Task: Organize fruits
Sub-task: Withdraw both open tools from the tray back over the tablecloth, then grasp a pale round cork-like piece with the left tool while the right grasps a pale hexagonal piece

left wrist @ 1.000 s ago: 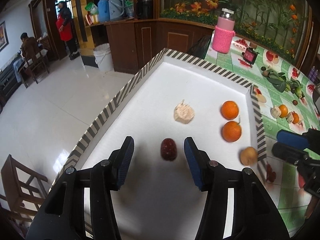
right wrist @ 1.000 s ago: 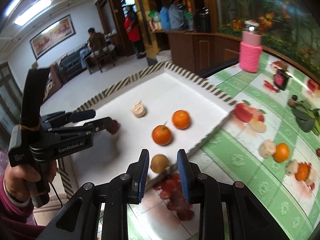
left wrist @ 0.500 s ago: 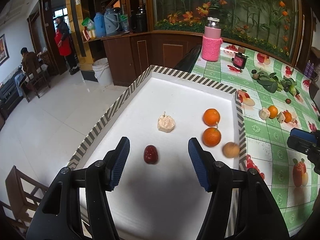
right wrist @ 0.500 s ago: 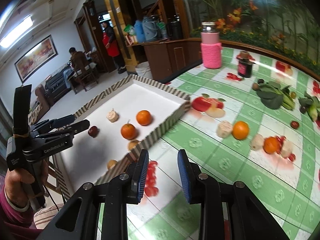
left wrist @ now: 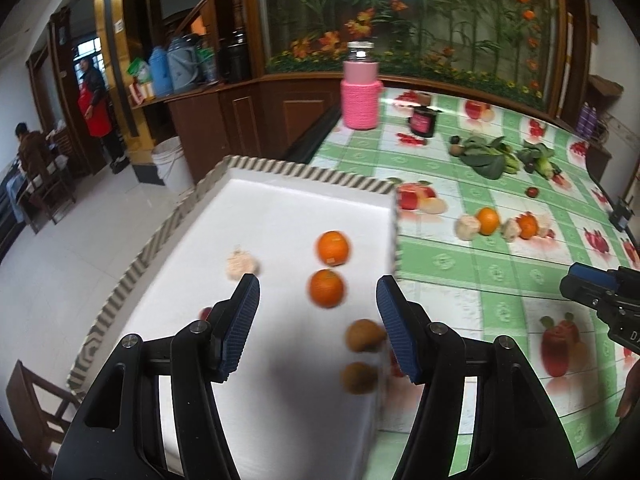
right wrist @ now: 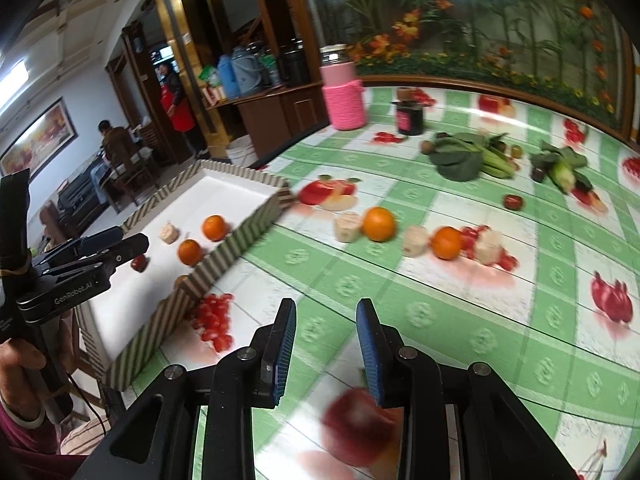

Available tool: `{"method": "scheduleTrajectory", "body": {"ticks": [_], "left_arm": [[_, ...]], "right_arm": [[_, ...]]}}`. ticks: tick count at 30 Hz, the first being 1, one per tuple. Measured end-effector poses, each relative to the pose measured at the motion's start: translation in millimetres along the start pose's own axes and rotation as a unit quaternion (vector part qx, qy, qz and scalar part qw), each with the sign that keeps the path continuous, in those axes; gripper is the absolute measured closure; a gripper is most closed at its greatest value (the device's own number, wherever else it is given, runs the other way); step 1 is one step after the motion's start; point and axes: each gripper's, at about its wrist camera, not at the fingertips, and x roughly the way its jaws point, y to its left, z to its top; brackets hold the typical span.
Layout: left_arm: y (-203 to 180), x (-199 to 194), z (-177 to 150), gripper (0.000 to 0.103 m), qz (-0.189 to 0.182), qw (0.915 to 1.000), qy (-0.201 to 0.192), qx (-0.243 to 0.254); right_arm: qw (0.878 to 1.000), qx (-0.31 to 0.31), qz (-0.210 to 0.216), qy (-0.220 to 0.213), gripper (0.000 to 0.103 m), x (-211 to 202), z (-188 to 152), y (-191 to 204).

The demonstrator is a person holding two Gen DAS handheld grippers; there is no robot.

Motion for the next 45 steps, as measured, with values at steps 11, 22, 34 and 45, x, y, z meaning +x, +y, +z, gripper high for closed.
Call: {"method": "scheduleTrajectory", "body": {"ticks": [11,22,34,45], "left_arm": [[-52,14,6,0.042,-0.054,0.9981,0.018,0.024],[-87,35,15,0.042,-0.098,0.9938,0.039,0.036],[-124,92,33,0.042,-0.13,0.9849,0.104,0.05],[-134,126,45,0.042,-0.11,0.984,0.126,0.062]], "right_arm": [[0.998,0.038,-0.04,-0.005,0.071,-21,-14,-50],[0.997,0.059,-0.056,0.002,0.07,-22,-23,-80],[0.997,0.041,-0.064,0.024,0.07,1,-7,-100],[0.996,0.004,-0.072,0.055,0.067,51,30,-125]]}}
